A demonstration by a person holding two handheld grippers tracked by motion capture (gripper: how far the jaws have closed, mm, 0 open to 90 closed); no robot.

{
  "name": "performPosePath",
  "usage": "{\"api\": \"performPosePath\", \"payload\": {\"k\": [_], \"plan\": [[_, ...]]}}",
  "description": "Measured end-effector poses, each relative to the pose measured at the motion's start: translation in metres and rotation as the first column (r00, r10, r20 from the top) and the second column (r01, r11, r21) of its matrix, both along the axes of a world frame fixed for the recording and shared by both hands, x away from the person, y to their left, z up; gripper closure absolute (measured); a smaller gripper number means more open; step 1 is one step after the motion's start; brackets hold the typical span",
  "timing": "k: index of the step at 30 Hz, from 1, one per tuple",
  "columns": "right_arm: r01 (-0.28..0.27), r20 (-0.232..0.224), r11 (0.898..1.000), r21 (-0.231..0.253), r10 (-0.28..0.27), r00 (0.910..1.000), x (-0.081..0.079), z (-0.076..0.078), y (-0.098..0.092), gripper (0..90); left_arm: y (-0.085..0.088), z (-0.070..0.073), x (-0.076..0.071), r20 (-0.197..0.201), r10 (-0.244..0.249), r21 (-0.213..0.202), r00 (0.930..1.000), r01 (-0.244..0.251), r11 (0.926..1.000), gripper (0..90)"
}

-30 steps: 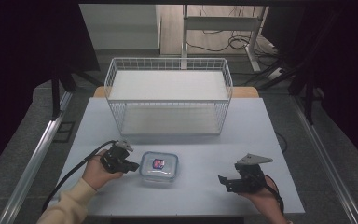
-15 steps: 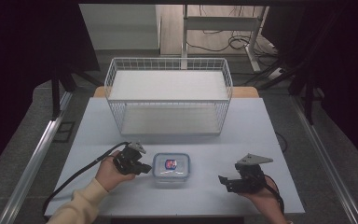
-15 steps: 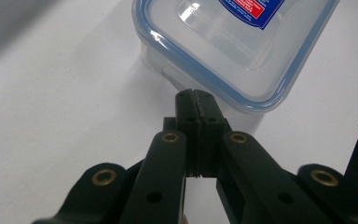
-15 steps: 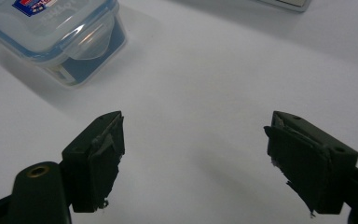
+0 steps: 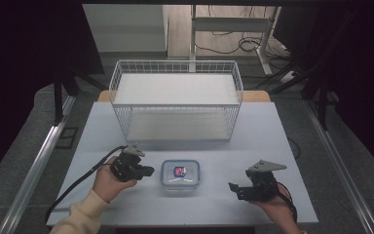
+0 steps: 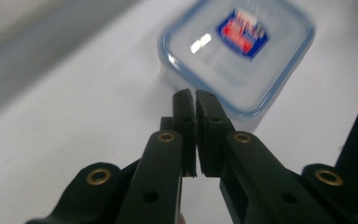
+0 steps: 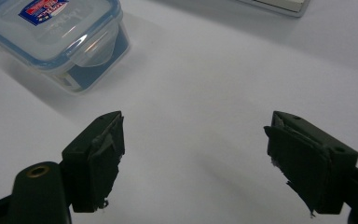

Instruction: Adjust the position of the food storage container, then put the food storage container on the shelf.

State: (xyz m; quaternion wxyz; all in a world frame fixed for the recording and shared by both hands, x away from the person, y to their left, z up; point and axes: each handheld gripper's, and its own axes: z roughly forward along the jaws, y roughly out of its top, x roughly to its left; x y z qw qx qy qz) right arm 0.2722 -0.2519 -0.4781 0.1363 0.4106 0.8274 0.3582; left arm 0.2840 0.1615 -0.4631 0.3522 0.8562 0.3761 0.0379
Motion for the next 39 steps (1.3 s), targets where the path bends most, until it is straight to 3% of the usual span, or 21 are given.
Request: {"api": "performPosePath", "payload": {"k": [3,5,7,8,9,10,13,16,20,25,29,31,36,39], "plan": [[0.000,-0.004,1.000,0.003,0.000,1.0000,0.000,0.000,0.002,19.2,0.002,0.004,-0.007,-0.003,0.032,-0.030,0.9995,-0.032,0.9990,85.3],[-0.005,-0.002,1.000,0.006,0.005,1.0000,-0.001,0.001,0.003,19.1,0.003,0.005,-0.011,0.001,0.058,-0.035,0.9983,-0.058,0.9977,74.1],[-0.015,0.005,1.000,0.012,0.015,0.9999,-0.002,0.003,0.004,19.1,0.006,0.006,-0.016,0.009,0.150,-0.085,0.9887,-0.149,0.9853,59.2],[-0.018,0.006,1.000,0.013,0.018,0.9998,-0.001,0.004,0.004,19.1,0.006,0.006,-0.016,0.009,0.150,-0.085,0.9887,-0.149,0.9853,50.0],[-0.018,0.006,1.000,0.013,0.018,0.9998,-0.001,0.004,0.004,19.1,0.007,0.005,-0.017,0.011,0.189,-0.085,0.9820,-0.187,0.9787,50.0],[-0.017,0.005,1.000,0.016,0.017,0.9998,-0.001,0.004,0.003,19.1,0.009,0.003,-0.018,-0.002,0.206,-0.070,0.9786,-0.205,0.9762,40.5],[-0.021,0.004,1.000,0.015,0.021,0.9998,-0.001,0.003,0.003,19.1,0.012,0.002,-0.020,-0.011,0.227,-0.082,0.9739,-0.227,0.9705,31.5],[-0.017,0.005,1.000,0.016,0.017,0.9998,-0.001,0.003,0.002,19.1,0.022,-0.001,-0.026,-0.028,0.254,-0.081,0.9668,-0.256,0.9634,26.4],[-0.001,0.000,1.000,0.021,0.001,1.0000,0.001,0.002,0.002,19.1,0.028,0.001,-0.033,-0.029,0.254,-0.109,0.9666,-0.256,0.9605,24.4],[-0.004,-0.008,1.000,0.022,0.004,1.0000,0.003,0.000,0.006,19.1,0.031,-0.001,-0.032,-0.027,0.268,-0.115,0.9631,-0.269,0.9561,23.5],[-0.011,-0.005,1.000,0.017,0.011,0.9999,0.002,0.001,0.009,19.1,0.032,-0.005,-0.032,-0.035,0.264,-0.098,0.9639,-0.266,0.9589,24.0],[-0.012,0.002,1.000,0.021,0.012,0.9999,0.000,0.003,0.010,19.1,0.032,-0.004,-0.031,-0.040,0.268,-0.115,0.9625,-0.271,0.9557,22.9],[-0.015,0.018,0.997,0.073,0.014,0.9997,-0.002,0.009,0.012,18.8,0.033,-0.004,-0.030,-0.033,0.286,-0.118,0.9577,-0.288,0.9504,19.7],[-0.007,0.004,0.995,0.096,0.006,1.0000,0.000,0.009,0.012,18.9,0.031,-0.006,-0.030,-0.027,0.287,-0.131,0.9575,-0.288,0.9486,19.7]]}}
